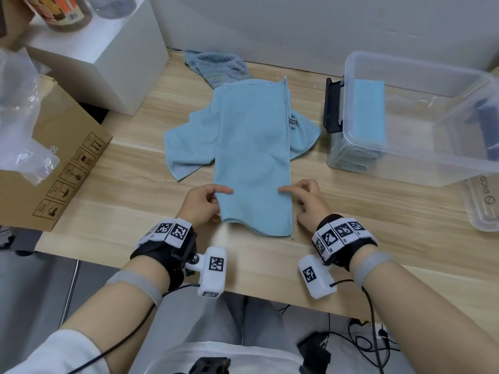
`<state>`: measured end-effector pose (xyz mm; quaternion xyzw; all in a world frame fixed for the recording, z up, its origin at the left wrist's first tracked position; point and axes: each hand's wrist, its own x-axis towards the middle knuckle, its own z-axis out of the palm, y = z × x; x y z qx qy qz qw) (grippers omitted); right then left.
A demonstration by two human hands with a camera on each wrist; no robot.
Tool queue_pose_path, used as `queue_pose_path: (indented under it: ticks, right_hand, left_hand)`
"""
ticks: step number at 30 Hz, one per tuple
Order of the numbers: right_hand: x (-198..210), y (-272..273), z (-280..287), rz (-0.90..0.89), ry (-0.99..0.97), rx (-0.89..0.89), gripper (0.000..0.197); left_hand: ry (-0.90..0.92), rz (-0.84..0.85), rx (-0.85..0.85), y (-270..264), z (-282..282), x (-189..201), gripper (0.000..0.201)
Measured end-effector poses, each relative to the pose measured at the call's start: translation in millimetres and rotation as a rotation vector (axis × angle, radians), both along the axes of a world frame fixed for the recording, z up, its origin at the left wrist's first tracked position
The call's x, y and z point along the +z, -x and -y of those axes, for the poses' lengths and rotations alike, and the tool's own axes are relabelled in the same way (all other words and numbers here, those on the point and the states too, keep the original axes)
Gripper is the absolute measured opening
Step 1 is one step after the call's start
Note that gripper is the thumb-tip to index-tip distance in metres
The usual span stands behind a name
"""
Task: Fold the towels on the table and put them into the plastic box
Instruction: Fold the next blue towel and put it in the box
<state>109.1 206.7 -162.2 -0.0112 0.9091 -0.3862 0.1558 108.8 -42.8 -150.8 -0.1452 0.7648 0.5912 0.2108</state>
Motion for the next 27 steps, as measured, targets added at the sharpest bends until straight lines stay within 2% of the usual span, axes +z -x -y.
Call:
queue_pose_path:
  ticks: [4,10,13,15,18,21,24,27]
  right_hand:
    - [4.6,0.7,5.3,-0.017,-0.007,0.001,0.052]
    - [5.1,-1.9,11.8,-0.076,-0.064,0.016,0.039]
    - [-4.3,0.6,13.9,-0.118,0.011,-0.05,0.024]
    - [-7.1,4.4,15.1,-0.087,0.133,-0.181,0.006]
    - [-1.3,4.9,13.7,-0.002,0.262,-0.317,0.027]
    - [0.5,-0.9,9.6,-0.078,0.172,-0.262,0.038]
    - [1.4,-6.5,6.6,-0.181,0.138,-0.201,0.021]
    - [11.9,-4.5,4.9,-0.279,0.134,-0.167,0.013]
  left_hand:
    - [-0.106,0.062,0.156,1.4,-5.0,0.9,0.036]
    - [-0.262,0.146,0.3,2.0,-9.2,2.0,0.01]
    - [-0.289,0.193,0.353,2.0,-8.9,4.2,0.012]
    - [-0.232,0.212,0.336,2.9,-6.9,5.4,0.016]
    - [-0.107,0.204,0.273,0.4,-2.7,6.2,0.022]
    - [0.026,0.101,0.189,-6.8,3.0,2.0,0.022]
    - [0.207,-0.153,0.12,-12.1,6.2,-2.0,0.022]
    - [0.212,-0.361,0.093,-10.2,5.5,3.1,0.01]
